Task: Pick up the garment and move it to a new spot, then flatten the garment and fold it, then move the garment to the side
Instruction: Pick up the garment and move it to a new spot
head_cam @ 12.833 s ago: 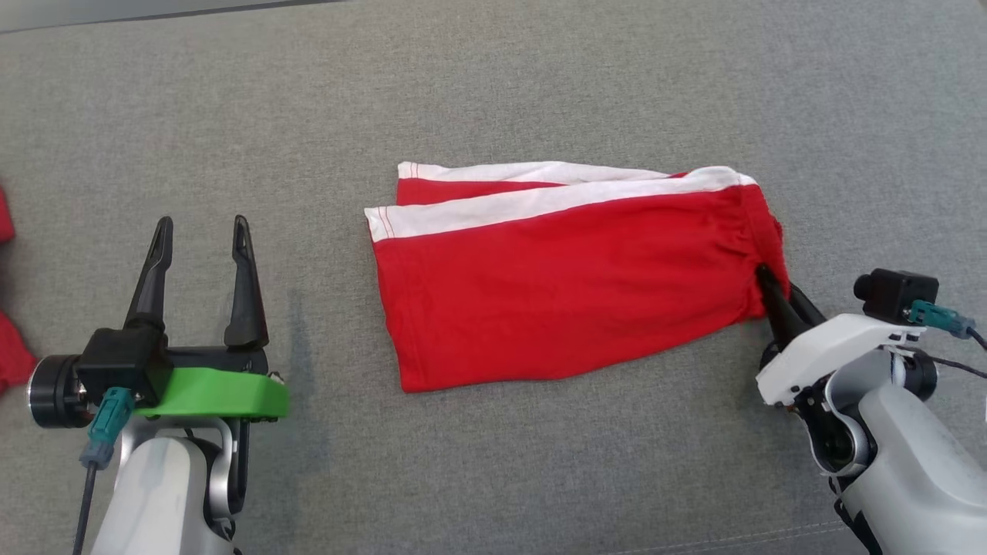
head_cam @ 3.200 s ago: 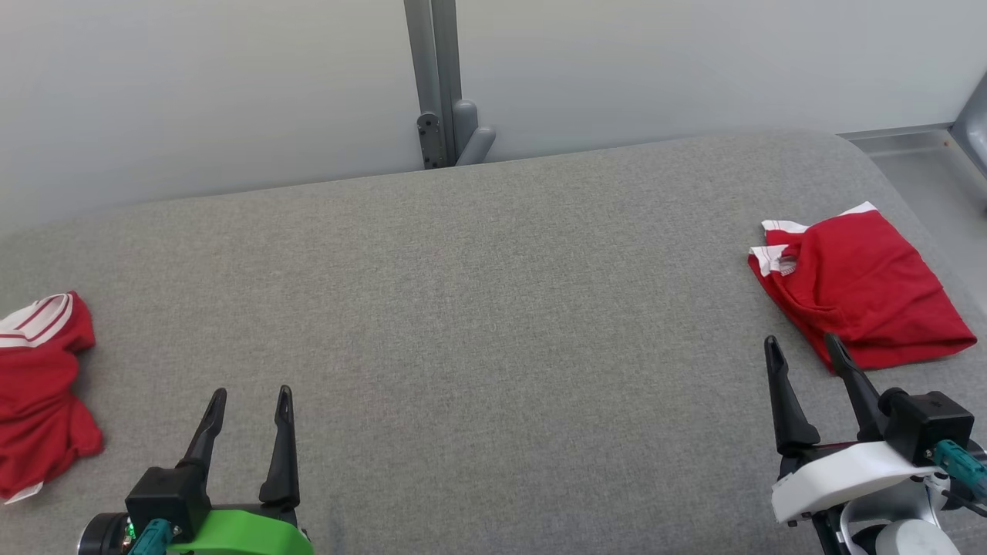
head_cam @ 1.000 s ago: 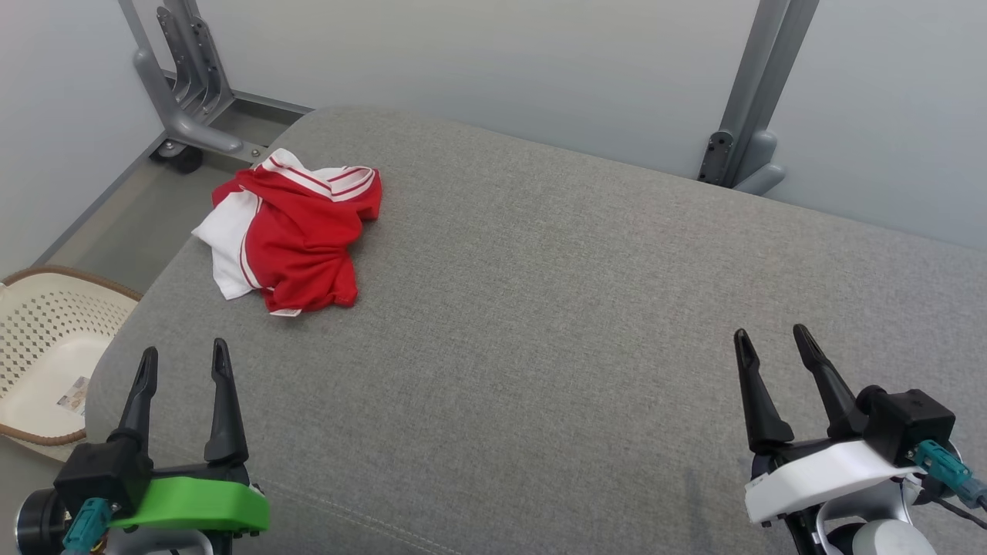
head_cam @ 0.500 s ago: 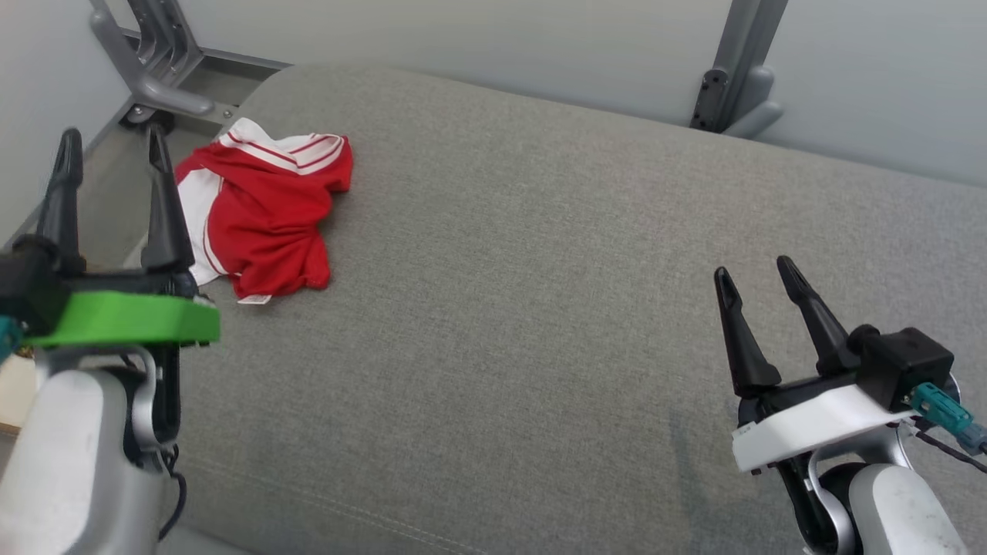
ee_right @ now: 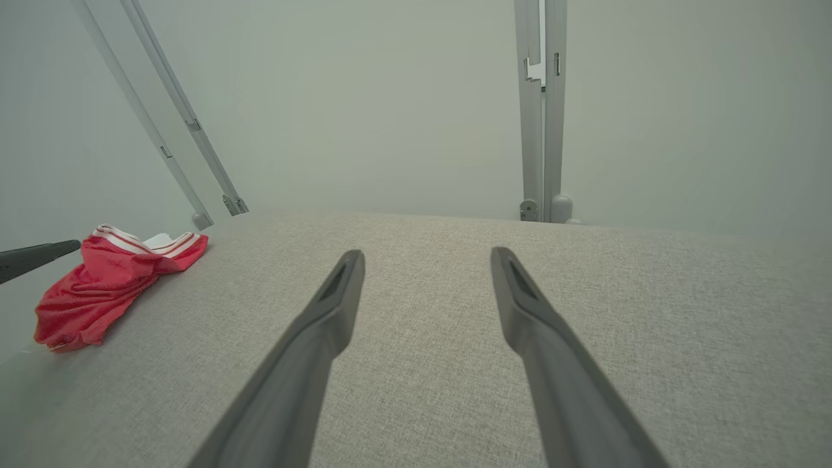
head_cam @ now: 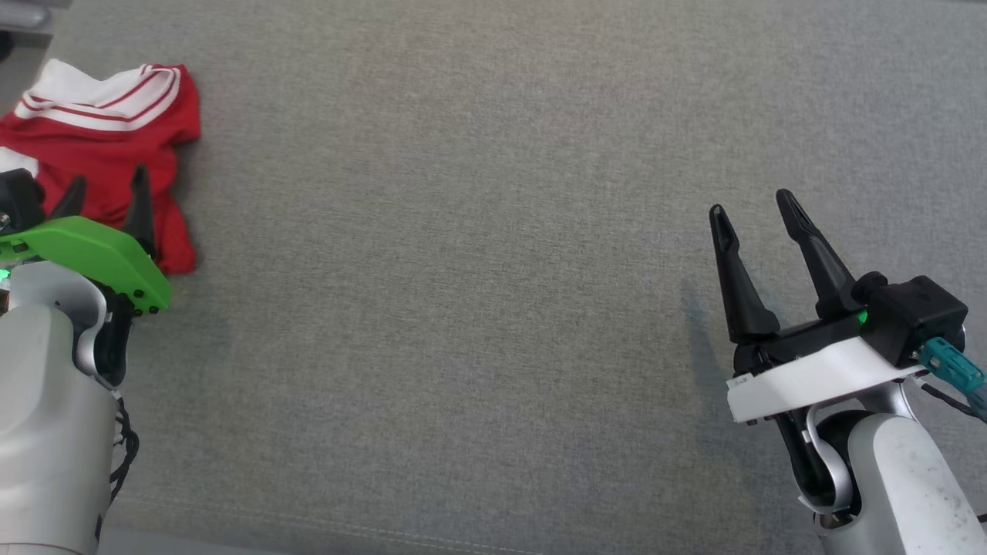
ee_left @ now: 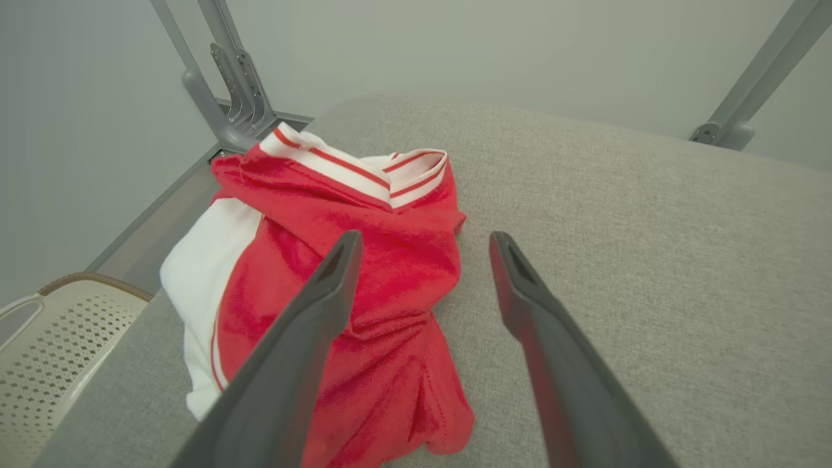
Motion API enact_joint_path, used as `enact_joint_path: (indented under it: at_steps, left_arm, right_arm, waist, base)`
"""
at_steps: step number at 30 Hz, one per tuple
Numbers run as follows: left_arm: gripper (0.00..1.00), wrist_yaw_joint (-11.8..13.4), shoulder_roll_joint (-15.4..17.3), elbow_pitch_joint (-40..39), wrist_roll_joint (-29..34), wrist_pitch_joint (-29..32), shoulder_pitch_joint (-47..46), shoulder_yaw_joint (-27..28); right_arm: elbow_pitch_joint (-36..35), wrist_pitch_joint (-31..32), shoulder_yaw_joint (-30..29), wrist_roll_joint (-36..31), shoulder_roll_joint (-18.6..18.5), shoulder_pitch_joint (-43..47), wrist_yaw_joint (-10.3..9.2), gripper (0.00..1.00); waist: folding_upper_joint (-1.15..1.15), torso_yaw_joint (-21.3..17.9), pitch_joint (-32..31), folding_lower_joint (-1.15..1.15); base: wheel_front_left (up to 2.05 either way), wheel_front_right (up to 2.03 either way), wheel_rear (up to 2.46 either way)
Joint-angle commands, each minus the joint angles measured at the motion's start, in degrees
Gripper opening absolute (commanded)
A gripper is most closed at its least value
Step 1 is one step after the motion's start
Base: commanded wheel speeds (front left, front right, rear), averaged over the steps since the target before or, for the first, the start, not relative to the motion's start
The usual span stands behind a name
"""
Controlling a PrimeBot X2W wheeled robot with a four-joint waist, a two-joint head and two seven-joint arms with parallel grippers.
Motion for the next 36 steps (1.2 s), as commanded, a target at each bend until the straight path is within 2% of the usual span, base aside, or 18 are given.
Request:
enact_joint_path:
  at_steps: [1,6,8,9,10,11,18,23,31,36]
  left_arm:
    - [1.0,-0.51,0.75,2.83,-0.87,0.3,-1.66,-0.04]
    - [1.0,-1.27,1.88,12.48,-0.87,0.72,-4.39,-0.89]
    - [1.0,-0.81,2.11,15.21,-0.71,-0.38,-5.21,-0.89]
    - [0.95,-0.66,2.09,16.3,-0.82,-1.19,-5.67,-0.74]
    - [0.45,-0.69,2.08,17.12,-1.03,-2.08,-6.07,-0.6]
    - [0.0,-0.38,2.34,17.73,-1.16,-3.53,-6.52,-0.35]
    - [0.0,-0.39,3.49,17.38,-0.96,-11.46,-8.24,0.95]
    - [0.0,1.28,5.02,9.62,0.1,-12.15,-6.63,3.75]
    - [0.0,5.44,2.59,-17.06,6.13,-12.15,6.97,13.04]
    - [0.0,7.26,-0.53,-32.28,9.49,-12.09,18.05,14.68]
  right_arm:
    - [0.19,-0.35,0.05,0.1,-0.18,-1.26,-0.06,1.0]
    - [0.47,-0.88,0.08,0.24,-0.77,-2.54,-0.06,1.0]
    - [0.62,-0.93,-0.05,0.24,-0.87,-2.9,-0.06,1.0]
    - [0.71,-0.99,-0.06,0.17,-0.88,-3.09,-0.06,1.0]
    - [0.8,-1.04,-0.1,0.12,-0.89,-3.19,-0.06,1.0]
    - [0.93,-1.09,-0.14,0.09,-0.89,-3.25,-0.06,1.0]
    - [2.29,-1.84,-0.46,0.3,-0.52,-2.58,-0.06,1.0]
    - [3.18,-2.48,-0.82,0.59,-0.03,-1.51,-0.06,1.0]
    - [4.44,-3.73,-2.01,0.77,1.08,1.34,-0.06,1.0]
    - [4.38,-4.02,-2.28,0.84,1.63,3.23,-0.06,1.0]
  waist:
    - [0.0,-6.01,6.64,-0.02]
    - [0.0,-6.6,8.21,-0.02]
    - [0.0,-6.58,8.49,-0.02]
    - [0.0,-6.54,8.55,-0.02]
    - [0.0,-6.46,8.55,-0.02]
    - [0.0,-6.37,8.49,-0.02]
    - [0.0,-5.81,5.43,-0.02]
    - [0.0,-5.94,2.37,-0.02]
    - [0.0,-7.28,-4.58,-0.02]
    - [0.0,-9.45,-7.57,-0.02]
  base:
    - [0.0,0.0,0.0]
    - [0.0,0.0,0.0]
    - [0.0,0.0,0.0]
    - [0.0,0.0,0.0]
    - [0.0,0.0,0.0]
    - [0.0,0.0,0.0]
    - [0.0,0.0,0.0]
    - [0.0,0.0,0.0]
    - [0.0,0.0,0.0]
    - [0.0,0.0,0.0]
